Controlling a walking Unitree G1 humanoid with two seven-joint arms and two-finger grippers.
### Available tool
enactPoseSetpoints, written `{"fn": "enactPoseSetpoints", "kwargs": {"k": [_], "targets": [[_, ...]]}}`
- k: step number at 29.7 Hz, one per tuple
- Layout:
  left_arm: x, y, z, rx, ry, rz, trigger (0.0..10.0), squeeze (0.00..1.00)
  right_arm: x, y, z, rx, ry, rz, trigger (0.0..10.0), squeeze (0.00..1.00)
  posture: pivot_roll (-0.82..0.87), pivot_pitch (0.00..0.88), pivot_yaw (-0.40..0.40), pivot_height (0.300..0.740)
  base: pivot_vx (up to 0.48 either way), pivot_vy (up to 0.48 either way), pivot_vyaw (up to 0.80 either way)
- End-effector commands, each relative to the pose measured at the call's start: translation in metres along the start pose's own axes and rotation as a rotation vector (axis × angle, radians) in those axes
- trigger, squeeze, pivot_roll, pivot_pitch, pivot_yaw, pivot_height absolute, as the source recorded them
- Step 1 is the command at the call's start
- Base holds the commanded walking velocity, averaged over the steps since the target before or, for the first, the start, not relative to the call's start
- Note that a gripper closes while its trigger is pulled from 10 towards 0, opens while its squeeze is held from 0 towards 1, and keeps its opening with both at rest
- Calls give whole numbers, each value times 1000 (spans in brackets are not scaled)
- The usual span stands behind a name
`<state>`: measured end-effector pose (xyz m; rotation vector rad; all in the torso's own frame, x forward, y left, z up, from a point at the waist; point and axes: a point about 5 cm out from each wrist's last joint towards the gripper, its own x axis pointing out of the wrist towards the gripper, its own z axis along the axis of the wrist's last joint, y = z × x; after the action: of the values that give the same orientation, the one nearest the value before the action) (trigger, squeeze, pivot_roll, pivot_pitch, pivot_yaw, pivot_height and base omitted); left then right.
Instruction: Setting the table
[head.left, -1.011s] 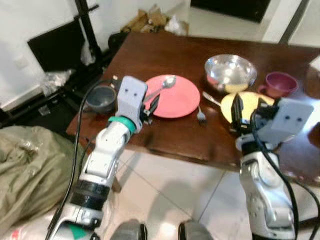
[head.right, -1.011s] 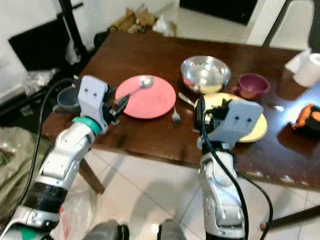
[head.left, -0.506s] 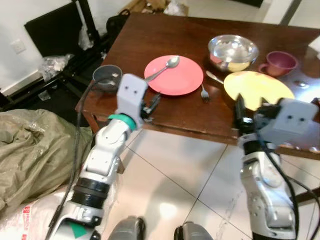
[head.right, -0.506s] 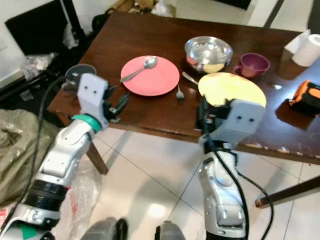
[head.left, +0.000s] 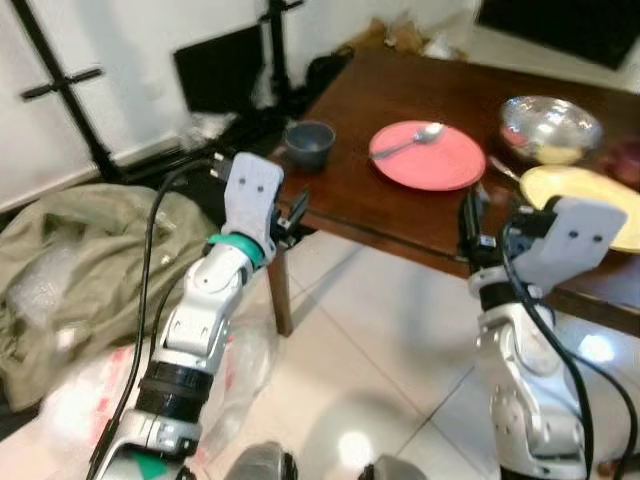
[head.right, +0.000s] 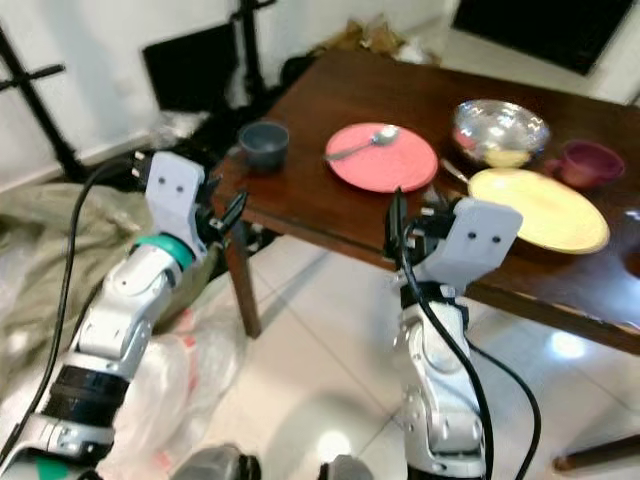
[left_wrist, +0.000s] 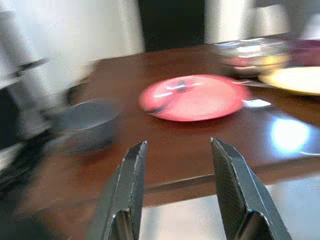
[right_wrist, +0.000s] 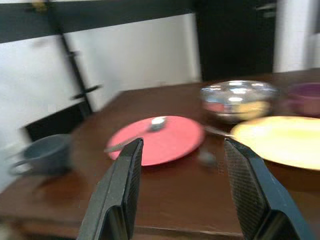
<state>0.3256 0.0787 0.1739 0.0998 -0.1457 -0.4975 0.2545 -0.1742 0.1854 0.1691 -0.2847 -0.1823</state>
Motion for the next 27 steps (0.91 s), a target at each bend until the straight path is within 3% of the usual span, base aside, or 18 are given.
{"fn": "enactPoseSetpoints", "kwargs": {"k": [1,9,27], "targets": [[-1,2,-1,5,11,2,10000,0,0,0,1,16,-1,-8,10000,0,1,0,87,740,0,0,0],[-1,2,-1,11,14,2,10000,0,1,-5,2,66,9,-46,10000,0,-1,0,88,740,0,0,735],[0,2,-1,15,15,4,10000,0,2,-5,2,65,8,-44,10000,0,-1,0,89,740,0,0,794]]}}
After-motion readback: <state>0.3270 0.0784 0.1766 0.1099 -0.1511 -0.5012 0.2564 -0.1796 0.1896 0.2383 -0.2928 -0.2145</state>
